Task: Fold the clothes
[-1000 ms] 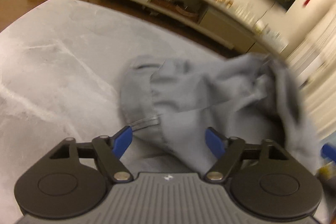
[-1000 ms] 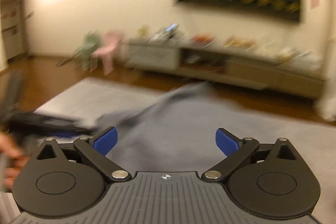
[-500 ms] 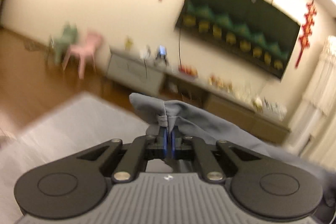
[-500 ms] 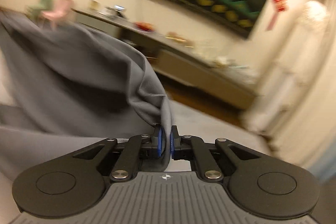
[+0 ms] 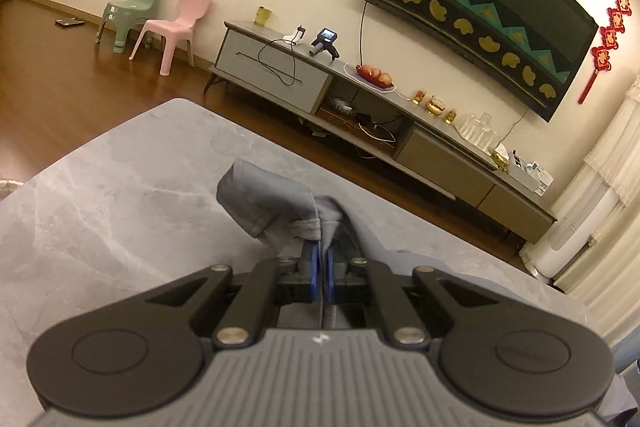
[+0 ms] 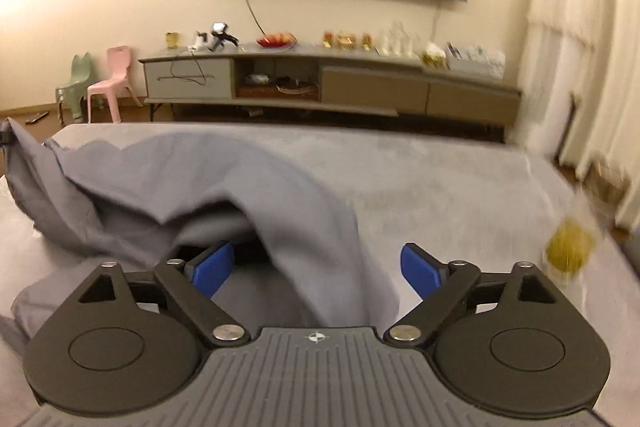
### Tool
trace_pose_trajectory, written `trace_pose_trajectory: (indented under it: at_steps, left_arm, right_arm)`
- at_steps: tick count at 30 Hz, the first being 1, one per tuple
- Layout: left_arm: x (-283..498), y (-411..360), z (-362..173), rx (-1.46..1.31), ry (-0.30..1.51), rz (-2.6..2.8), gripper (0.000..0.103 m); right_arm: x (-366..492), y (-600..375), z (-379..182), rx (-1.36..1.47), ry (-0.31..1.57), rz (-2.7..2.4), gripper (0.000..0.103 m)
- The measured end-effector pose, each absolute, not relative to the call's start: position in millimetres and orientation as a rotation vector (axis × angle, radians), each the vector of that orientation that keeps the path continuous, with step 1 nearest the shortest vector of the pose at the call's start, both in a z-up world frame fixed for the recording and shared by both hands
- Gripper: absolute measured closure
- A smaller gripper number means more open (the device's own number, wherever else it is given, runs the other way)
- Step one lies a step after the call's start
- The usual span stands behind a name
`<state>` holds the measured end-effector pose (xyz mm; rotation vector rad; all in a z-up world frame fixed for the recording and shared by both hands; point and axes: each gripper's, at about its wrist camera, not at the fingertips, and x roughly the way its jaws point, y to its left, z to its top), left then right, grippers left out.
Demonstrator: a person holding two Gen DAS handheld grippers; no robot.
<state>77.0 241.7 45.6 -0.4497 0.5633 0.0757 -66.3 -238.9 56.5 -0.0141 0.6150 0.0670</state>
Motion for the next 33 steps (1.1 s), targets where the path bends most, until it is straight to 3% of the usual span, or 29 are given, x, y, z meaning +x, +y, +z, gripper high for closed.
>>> trace_pose_trajectory:
  at_steps: [7, 8, 11, 16, 25, 26, 27, 29, 33]
  left_arm:
    - [74, 258, 47, -0.5, 0.53, 0.152, 0.098]
    - [74, 261, 48, -0.504, 0.524, 0.166, 0.098]
    - [74, 268, 51, -0.516, 0.504, 0.207, 0.098]
    - [70, 271, 59, -0.467, 0.464, 0.279, 0.098]
    - [71, 266, 62, -0.446, 0.456, 0.27, 0.098]
    - [70, 266, 62, -0.444, 0.455, 0.271, 0.098]
    - [69, 269, 63, -0.449, 0.449, 0.281, 0.098]
    - [66, 274, 66, -0.455, 0.426, 0.305, 0.098]
    - [45, 272, 88, -0.394, 0.285, 0.341, 0.098]
  right_arm:
    - [-95, -269, 20, 0.136, 0.711, 0.071, 0.013]
    - [-98, -278, 22, 0.198, 0.697, 0.087, 0.017]
    - [-90, -299, 18, 0.345, 0.714, 0.135, 0.053]
    - [-89, -331, 4, 0.641, 0.712, 0.155, 0.053]
    - [-55, -287, -17, 0.459, 0.8, 0.165, 0.054]
    - [-48, -280, -18, 0.413, 0.811, 0.174, 0.074]
    - [-41, -272, -11, 0.329, 0.804, 0.168, 0.099]
    - [-27, -257, 17, 0.099, 0.737, 0.135, 0.103]
    - [1, -240, 130, -0.278, 0.458, 0.061, 0.103]
